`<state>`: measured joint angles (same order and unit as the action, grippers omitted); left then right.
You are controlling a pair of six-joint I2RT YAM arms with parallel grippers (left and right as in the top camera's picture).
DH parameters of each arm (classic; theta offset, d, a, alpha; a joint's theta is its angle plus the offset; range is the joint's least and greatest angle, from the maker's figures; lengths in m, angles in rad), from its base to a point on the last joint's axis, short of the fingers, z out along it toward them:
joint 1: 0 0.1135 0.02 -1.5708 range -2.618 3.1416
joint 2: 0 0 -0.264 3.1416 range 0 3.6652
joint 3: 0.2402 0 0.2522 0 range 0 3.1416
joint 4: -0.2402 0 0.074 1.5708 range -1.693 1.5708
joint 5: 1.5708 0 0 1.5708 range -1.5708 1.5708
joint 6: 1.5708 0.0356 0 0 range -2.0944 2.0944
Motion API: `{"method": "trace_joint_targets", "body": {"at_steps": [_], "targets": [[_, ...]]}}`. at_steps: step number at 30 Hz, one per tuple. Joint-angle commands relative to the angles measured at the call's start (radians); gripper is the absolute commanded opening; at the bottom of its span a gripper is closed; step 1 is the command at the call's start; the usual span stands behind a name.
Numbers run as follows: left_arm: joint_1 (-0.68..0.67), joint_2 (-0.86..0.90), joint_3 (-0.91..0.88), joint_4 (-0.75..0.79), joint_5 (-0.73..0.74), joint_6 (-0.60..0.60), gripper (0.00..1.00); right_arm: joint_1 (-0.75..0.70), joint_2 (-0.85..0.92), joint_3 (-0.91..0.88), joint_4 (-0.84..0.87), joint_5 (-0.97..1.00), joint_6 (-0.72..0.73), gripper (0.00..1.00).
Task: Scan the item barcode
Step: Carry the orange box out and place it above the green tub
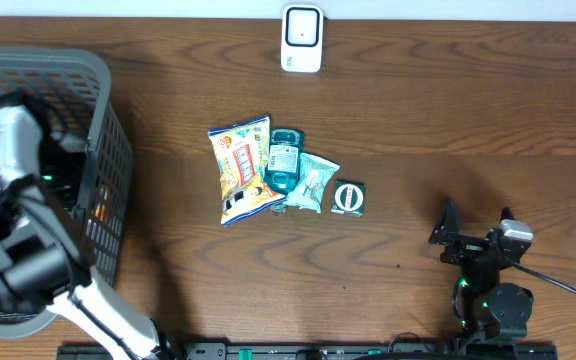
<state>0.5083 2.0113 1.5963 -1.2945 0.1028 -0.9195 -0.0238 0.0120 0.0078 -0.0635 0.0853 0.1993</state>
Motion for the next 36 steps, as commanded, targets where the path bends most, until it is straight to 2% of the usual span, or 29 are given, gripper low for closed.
{"method": "trace_joint_targets", "body": {"at_steps": [1, 6, 10, 14, 18, 22, 28, 31, 36], "targets": [[0.075, -0.162, 0.087, -0.032, -0.003, 0.029, 0.39, 0.011, -0.006, -0.002, -0.002, 0.006, 0.01, 0.99], [0.135, -0.373, 0.104, -0.038, 0.064, 0.029, 0.39, 0.011, -0.006, -0.002, -0.002, 0.006, 0.01, 0.99], [0.117, -0.573, 0.104, -0.035, 0.135, 0.028, 0.39, 0.011, -0.006, -0.002, -0.002, 0.006, 0.01, 0.99], [0.018, -0.7, 0.104, -0.03, 0.178, 0.005, 0.39, 0.011, -0.006, -0.002, -0.002, 0.006, 0.01, 0.99], [-0.209, -0.759, 0.104, 0.01, 0.177, -0.036, 0.39, 0.011, -0.006, -0.002, -0.002, 0.006, 0.01, 0.99], [-0.465, -0.739, 0.097, 0.121, 0.147, -0.035, 0.39, 0.011, -0.006, -0.002, -0.002, 0.006, 0.01, 0.99], [-0.842, -0.607, 0.087, 0.304, -0.019, -0.032, 0.39, 0.011, -0.006, -0.002, -0.002, 0.006, 0.01, 0.99], [-0.979, -0.507, 0.087, 0.389, -0.092, 0.0, 0.39, 0.011, -0.006, -0.002, -0.002, 0.006, 0.01, 0.99], [-1.131, -0.31, 0.087, 0.509, -0.191, 0.003, 0.39, 0.011, -0.006, -0.002, -0.002, 0.005, 0.01, 0.99]]}}
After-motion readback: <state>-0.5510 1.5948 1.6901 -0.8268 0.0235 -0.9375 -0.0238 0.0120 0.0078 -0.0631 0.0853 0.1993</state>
